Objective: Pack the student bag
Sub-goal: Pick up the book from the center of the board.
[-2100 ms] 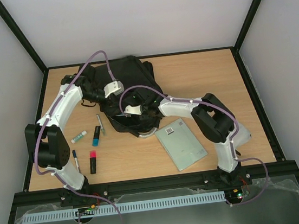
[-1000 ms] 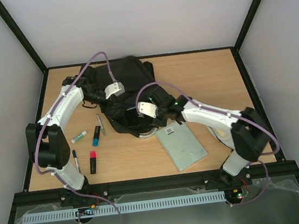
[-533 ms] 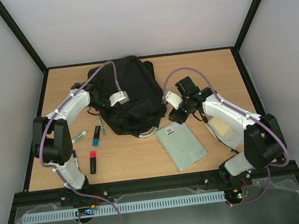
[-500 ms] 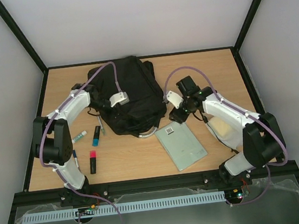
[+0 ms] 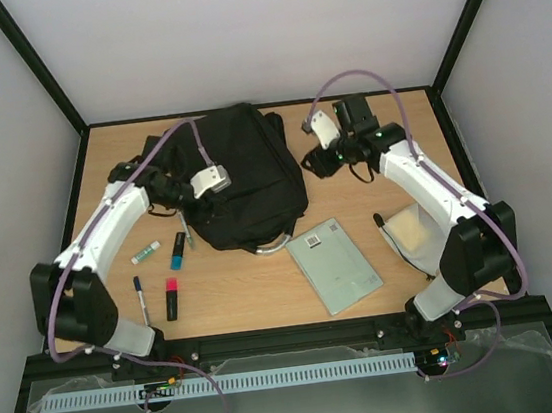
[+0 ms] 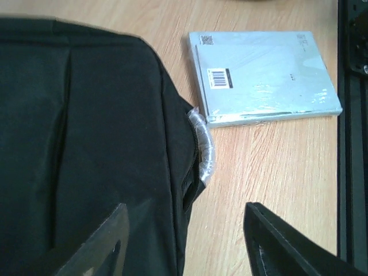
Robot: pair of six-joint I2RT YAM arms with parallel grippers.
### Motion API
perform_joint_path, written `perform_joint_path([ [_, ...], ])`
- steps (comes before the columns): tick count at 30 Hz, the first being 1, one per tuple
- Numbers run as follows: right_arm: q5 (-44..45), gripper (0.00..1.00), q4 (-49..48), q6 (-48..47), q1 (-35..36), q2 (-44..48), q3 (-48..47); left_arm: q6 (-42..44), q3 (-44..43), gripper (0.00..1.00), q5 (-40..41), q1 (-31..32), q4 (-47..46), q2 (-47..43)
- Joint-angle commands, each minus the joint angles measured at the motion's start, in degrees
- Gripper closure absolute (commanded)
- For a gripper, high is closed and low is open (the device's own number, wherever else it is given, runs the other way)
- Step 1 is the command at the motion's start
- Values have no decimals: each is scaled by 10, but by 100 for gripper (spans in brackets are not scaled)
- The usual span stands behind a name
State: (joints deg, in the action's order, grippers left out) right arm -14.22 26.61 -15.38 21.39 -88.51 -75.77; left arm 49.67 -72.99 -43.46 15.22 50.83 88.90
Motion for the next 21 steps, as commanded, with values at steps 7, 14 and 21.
perform_joint_path([
  [7,10,34,-41,38,-1,-11,-199,-305,-19,1,-15,2,-42,-123],
  [14,-29,6,-35,76,-1,-19,-279,-338,11,1,66,3,-52,-140],
  [21,-69,21,165,35,-3,-6,-250,-428,80,1,185,1,-103,-152],
])
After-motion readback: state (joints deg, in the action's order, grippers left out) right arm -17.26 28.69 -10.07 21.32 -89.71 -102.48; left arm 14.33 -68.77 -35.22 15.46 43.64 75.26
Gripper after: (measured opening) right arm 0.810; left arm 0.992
